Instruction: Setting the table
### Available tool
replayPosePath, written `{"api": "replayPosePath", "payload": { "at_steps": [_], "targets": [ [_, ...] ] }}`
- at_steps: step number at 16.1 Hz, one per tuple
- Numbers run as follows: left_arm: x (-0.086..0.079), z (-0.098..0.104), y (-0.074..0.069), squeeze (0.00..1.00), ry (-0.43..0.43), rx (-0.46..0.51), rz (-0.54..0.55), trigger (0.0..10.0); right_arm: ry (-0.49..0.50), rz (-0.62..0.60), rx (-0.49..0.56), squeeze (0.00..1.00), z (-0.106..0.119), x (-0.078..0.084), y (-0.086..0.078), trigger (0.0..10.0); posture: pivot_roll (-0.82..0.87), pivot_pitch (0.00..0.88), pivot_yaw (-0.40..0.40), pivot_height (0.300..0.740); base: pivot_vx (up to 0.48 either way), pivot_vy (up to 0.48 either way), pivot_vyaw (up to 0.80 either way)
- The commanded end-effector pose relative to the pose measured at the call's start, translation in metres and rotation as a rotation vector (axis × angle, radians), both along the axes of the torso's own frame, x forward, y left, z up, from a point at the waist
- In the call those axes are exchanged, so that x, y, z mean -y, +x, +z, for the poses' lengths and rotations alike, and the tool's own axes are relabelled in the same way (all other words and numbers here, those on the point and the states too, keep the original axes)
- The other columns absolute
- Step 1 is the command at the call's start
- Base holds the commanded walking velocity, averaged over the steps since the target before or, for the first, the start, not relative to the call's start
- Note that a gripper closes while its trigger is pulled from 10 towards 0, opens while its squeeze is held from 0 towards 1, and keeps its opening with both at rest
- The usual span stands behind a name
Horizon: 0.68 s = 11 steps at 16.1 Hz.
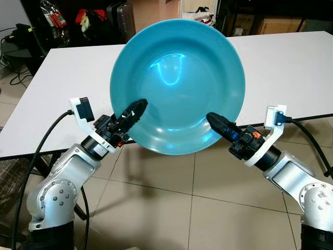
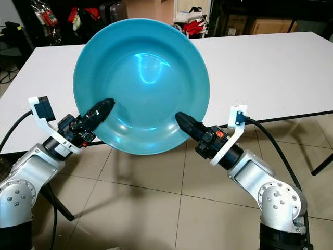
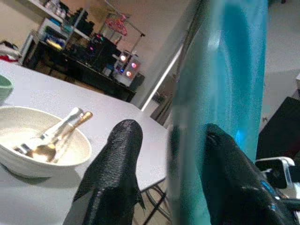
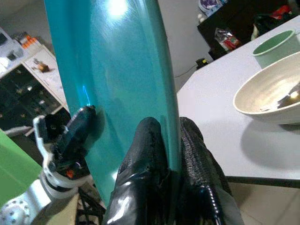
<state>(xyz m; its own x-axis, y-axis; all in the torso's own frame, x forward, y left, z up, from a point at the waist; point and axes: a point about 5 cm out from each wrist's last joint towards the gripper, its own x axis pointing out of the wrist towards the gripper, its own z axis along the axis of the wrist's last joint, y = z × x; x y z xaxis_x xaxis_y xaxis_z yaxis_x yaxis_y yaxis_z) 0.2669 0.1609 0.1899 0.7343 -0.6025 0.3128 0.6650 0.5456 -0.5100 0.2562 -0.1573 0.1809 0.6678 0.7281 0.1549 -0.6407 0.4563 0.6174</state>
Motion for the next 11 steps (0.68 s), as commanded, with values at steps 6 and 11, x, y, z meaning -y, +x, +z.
{"api": "replayPosePath", "payload": {
  "at_steps": [6,11],
  "targets": [
    [-0.0081,-0.0031,0.0056,0.0,0.026,-0.018,0.083,0.0,-0.013,0.0,0.07,0.0,0.0054,-0.0025,0.0058,10.0,-0.06,0.0,0.013,0.74,0.0,0.0,0.0],
    [-0.0058,-0.0026,0.006,0.0,0.016,-0.014,0.079,0.0,-0.01,0.002,0.088,0.0,0.0062,-0.0028,0.0058,10.0,-0.07,0.0,0.023,0.74,0.0,0.0,0.0]
  ]
}}
